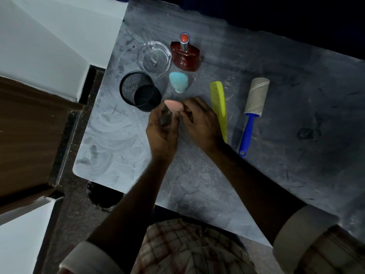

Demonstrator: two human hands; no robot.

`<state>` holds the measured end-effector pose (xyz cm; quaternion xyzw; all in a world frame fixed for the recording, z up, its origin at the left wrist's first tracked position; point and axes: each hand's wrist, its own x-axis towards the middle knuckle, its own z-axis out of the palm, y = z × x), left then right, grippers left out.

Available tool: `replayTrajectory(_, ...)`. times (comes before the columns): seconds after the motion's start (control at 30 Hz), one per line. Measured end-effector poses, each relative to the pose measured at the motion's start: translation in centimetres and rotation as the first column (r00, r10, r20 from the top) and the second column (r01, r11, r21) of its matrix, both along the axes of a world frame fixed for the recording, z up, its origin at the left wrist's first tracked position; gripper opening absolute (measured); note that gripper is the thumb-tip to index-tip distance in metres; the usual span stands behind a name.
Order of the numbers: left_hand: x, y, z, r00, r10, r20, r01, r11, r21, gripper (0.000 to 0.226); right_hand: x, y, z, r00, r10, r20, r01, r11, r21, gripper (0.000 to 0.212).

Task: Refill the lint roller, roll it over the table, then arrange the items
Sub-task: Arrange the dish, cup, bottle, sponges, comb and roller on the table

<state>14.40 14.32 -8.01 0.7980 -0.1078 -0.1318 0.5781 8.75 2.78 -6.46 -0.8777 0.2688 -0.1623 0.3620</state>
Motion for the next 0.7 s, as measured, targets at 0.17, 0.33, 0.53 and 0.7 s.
replayTrajectory(0.17,0.04,-0.03,-0.07,1.0,-0.011,0.014,0.01,1.0,0.021,0.04,0.07,0.03,0.0,1.0,0.004,-0.011,-0.004,1.0,-0.001,0.019)
replayTrajectory(0.33,-0.02,0.36,-0.33,1.0,-0.019,-0.015,0.019,1.0,-0.011,0.041,0.0,0.32,-0.03,1.0,0.007,-0.017,-0.007,1.0,0.002,0.021)
replayTrajectory(0.53,0.1,0.16,-0.4,1.0,-0.016,-0.022,0.016,1.0,-0.024,0.043,0.2,0.36,0.04,1.0,-0.007,-0.018,0.007,1.0,-0.016,0.02)
replayTrajectory(0.7,-0.06,0.05,-0.04,0.999,0.015,-0.044,-0.018,0.997,-0.072,0.051,-0.16,-0.23,0.51,0.996,-0.066,-0.059,0.067,0.998,0.014,0.034)
